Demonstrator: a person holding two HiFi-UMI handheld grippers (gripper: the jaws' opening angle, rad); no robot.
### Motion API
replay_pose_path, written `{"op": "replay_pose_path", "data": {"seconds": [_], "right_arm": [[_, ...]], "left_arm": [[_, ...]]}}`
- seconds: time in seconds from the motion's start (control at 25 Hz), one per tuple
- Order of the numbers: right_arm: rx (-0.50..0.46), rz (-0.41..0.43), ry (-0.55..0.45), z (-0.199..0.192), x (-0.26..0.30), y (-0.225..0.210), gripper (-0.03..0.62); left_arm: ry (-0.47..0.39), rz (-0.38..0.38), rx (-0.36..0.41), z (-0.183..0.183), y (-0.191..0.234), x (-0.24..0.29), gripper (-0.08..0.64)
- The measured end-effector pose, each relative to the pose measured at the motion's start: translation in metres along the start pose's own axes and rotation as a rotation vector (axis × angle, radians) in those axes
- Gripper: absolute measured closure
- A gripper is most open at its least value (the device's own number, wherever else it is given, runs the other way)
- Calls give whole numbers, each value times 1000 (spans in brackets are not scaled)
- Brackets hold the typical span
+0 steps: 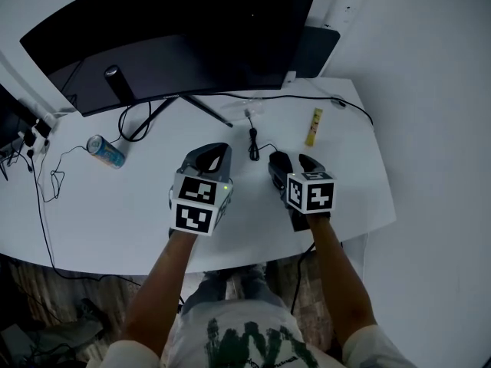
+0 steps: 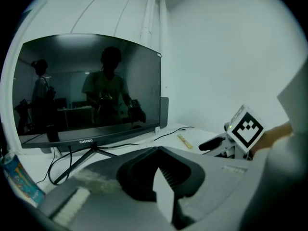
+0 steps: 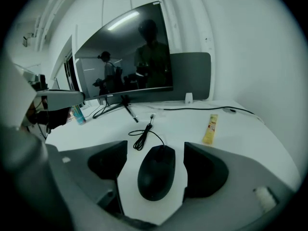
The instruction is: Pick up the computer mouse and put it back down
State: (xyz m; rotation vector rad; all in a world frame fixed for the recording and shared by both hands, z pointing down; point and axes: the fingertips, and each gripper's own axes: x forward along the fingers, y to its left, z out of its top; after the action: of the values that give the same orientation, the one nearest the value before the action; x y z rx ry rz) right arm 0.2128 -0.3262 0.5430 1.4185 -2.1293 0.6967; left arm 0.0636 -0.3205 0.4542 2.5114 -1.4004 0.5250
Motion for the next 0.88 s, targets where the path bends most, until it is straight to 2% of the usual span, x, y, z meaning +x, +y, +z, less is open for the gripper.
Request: {"op": "replay_pose_path", "data": {"seconds": [0.24, 0.6, 0.88], "right_arm": [[5, -15, 66, -21, 25, -6, 215], [21, -54, 156, -39, 46, -13, 193], [-2, -97, 206, -46, 54, -12, 192]], "left_arm": [[32, -20, -9, -15, -3, 12, 558], [37, -32, -24, -14, 3, 20, 558], [42, -38, -35, -17, 9, 23, 558]]}}
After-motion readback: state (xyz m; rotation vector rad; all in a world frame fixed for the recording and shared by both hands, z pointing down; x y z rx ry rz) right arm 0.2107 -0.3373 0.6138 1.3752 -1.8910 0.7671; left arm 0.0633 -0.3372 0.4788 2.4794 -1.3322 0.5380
